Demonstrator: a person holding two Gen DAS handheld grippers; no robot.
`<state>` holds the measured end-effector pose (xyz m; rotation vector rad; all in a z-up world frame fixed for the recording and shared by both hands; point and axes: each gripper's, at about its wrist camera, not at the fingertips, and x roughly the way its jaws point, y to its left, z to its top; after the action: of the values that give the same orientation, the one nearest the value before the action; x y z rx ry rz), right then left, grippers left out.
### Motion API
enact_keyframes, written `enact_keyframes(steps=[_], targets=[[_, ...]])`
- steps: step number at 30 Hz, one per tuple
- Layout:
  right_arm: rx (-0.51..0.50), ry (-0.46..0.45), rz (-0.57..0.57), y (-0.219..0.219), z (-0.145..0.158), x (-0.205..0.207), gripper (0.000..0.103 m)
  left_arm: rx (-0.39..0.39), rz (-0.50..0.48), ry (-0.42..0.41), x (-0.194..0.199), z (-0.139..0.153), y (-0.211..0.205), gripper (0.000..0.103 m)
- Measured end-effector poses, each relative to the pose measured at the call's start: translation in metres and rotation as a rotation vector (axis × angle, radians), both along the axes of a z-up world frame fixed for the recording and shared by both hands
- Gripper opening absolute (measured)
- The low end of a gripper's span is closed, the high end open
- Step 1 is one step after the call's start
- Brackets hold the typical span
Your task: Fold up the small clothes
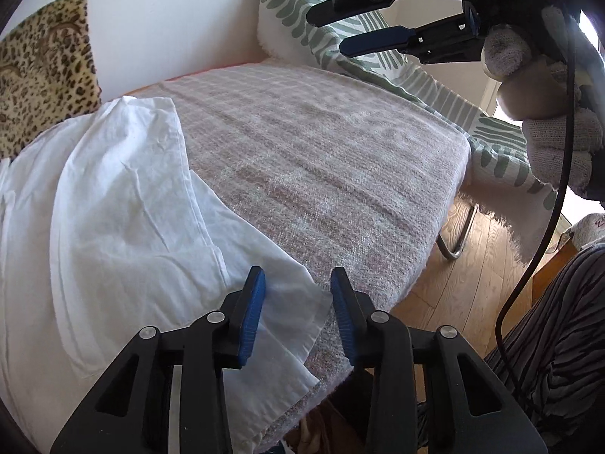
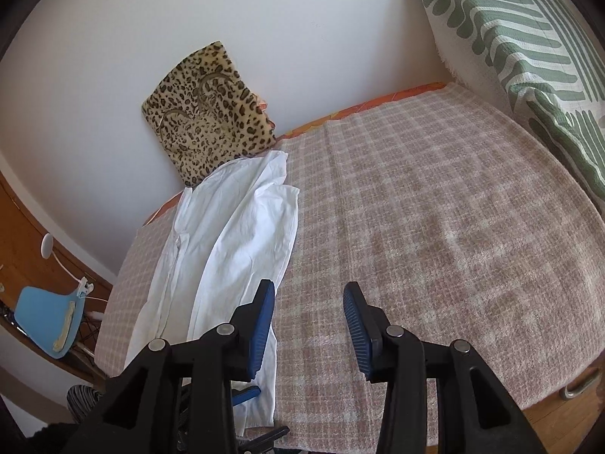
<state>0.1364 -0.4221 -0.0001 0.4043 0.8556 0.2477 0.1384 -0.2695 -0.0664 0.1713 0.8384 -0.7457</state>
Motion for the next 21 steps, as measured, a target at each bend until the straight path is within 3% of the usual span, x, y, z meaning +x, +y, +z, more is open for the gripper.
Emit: enact_keyframes(steps=[2, 6, 8, 11, 13, 15, 17, 20, 21], targets=[[0.031, 0.006, 0.002, -0.002, -0.002, 0.013, 0.043, -0.075, 0.03, 0.077, 0.013, -0.001, 0.014, 0.004], [0.022, 0.015, 0.004, -0.002, -0.01, 0.04, 0.044, -0.159, 0.078, 0.116, 0.018, 0.002, 0.036, 0.002], [0.007, 0.016, 0.006, 0.001, -0.013, 0.052, 0.044, -0.163, 0.081, 0.087, 0.013, 0.006, 0.04, 0.001], [0.027, 0.032, 0.023, 0.004, -0.02, 0.069, 0.044, -0.128, 0.042, 0.043, 0.001, 0.009, 0.034, 0.001], [0.02, 0.035, 0.021, 0.007, -0.023, 0.076, 0.044, -0.081, 0.003, 0.063, -0.003, 0.007, 0.022, 0.008], [0.013, 0.037, 0.021, 0.008, -0.025, 0.081, 0.044, -0.019, -0.016, 0.042, -0.01, 0.004, 0.009, 0.034], [0.01, 0.032, 0.017, 0.008, -0.024, 0.085, 0.044, 0.049, -0.031, -0.022, -0.018, 0.0, -0.003, 0.04], [0.012, 0.021, 0.006, 0.004, -0.022, 0.088, 0.044, 0.132, -0.056, -0.108, -0.027, -0.009, -0.018, 0.04], [0.015, 0.019, 0.001, 0.002, -0.022, 0.09, 0.044, 0.131, -0.06, -0.128, -0.029, -0.01, -0.018, 0.033]])
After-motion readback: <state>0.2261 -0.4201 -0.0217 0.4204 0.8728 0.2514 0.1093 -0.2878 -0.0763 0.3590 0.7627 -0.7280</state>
